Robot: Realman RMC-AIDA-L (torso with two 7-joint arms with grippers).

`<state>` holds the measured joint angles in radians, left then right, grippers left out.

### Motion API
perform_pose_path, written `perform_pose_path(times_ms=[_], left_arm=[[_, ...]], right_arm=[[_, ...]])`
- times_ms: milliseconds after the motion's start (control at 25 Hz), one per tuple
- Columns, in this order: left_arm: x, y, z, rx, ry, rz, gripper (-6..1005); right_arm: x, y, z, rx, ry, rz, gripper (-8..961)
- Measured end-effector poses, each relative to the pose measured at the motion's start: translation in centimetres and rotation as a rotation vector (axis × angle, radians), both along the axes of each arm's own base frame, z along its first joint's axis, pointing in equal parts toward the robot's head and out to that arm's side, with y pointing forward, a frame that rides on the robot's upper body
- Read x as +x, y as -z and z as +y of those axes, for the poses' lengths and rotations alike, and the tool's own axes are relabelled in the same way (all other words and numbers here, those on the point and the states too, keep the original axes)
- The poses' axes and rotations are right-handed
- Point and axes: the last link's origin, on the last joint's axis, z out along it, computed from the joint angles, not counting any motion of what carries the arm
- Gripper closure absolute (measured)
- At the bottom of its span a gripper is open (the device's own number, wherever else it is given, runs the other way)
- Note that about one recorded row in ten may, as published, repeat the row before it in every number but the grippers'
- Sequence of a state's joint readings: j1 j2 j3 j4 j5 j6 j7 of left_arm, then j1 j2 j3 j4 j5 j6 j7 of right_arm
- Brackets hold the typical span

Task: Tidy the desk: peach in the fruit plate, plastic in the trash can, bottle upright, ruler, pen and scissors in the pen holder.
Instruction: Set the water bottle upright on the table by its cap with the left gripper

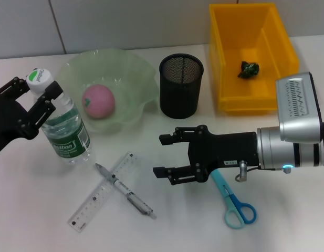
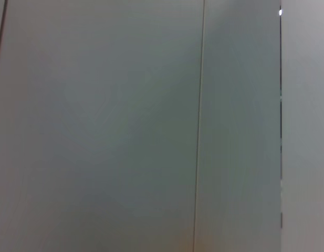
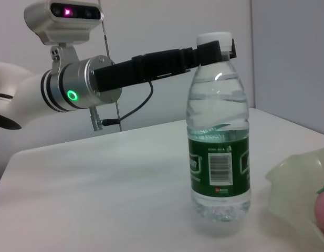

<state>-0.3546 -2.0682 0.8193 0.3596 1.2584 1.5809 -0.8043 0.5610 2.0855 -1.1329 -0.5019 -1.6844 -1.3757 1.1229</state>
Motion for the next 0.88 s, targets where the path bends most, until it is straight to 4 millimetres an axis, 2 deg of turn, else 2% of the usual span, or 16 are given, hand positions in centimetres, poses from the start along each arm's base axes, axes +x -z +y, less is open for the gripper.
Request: perform_pose_path(times_ms=[880], left_arm=[[-1.3, 1.3, 0.3, 0.063, -0.071, 0.084, 537]], right_arm=[[0.1, 0.2, -0.1, 0.003, -0.007, -0.009, 182]])
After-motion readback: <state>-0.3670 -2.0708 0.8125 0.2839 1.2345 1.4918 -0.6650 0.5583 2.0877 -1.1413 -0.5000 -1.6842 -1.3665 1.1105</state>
